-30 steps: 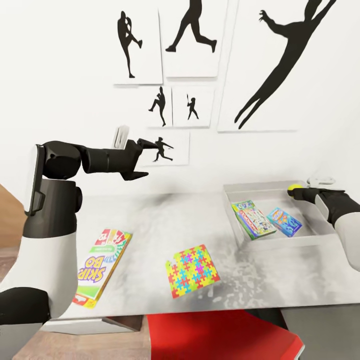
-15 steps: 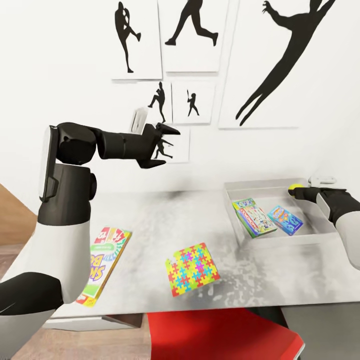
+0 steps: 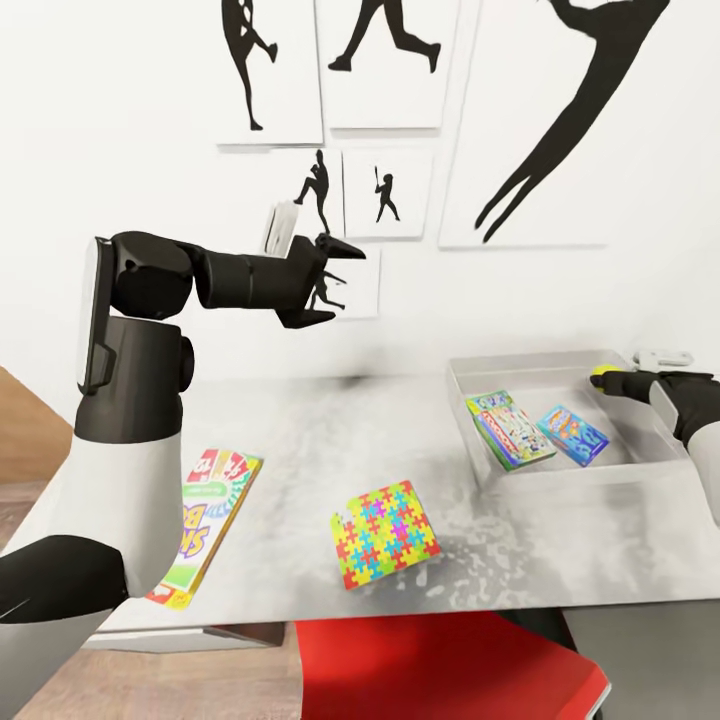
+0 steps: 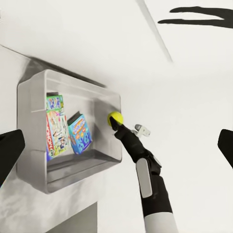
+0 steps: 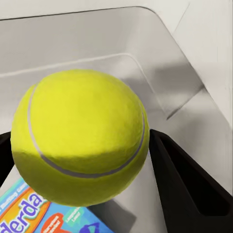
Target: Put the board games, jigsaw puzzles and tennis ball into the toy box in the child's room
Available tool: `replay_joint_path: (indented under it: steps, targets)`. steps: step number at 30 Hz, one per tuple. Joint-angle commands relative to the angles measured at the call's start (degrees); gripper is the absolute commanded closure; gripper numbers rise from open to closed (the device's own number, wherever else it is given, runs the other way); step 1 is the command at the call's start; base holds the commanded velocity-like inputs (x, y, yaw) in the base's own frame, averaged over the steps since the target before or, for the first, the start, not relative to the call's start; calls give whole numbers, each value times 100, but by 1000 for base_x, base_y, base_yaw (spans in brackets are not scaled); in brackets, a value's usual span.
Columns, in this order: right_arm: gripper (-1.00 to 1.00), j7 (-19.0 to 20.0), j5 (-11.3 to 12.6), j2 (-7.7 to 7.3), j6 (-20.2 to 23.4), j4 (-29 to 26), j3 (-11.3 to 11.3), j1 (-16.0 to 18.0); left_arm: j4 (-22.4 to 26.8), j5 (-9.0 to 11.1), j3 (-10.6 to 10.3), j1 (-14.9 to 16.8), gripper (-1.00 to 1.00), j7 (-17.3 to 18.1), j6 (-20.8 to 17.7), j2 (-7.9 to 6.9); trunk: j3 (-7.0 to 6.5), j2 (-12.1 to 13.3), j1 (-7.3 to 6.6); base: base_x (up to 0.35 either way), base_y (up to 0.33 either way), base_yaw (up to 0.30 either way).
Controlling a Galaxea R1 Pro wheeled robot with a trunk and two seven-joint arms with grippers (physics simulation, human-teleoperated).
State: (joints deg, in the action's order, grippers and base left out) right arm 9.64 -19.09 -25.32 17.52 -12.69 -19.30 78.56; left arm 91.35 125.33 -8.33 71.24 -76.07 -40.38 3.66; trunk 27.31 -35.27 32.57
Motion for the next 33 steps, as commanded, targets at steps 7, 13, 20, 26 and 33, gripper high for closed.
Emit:
replay_joint_path:
  steps: [7,13,20,26,33]
  targets:
    - [100,51,146,-43,18,-14,-33,10,-2,33,7,73,-100,-48,-49,4,72,-7,1,0,0,2]
    - [100,69,158,-43,-15,-24,-31,32,-6,35,7,81,-100,-48,-49,4,128,-7,1,0,0,39]
    - [100,71,155,-44,-15,-31,-23,196,-11,35,7,83,-100,-48,-49,4,193,-7,1,0,0,9]
    - [100,66,152,-44,-24,-32,-21,211,-11,50,5,263,-100,-48,-47,90,249,-7,1,0,0,1]
    - [100,65,152,-43,-27,-25,-24,212,-12,53,-1,351,-100,-48,-41,138,314,-7,1,0,0,0]
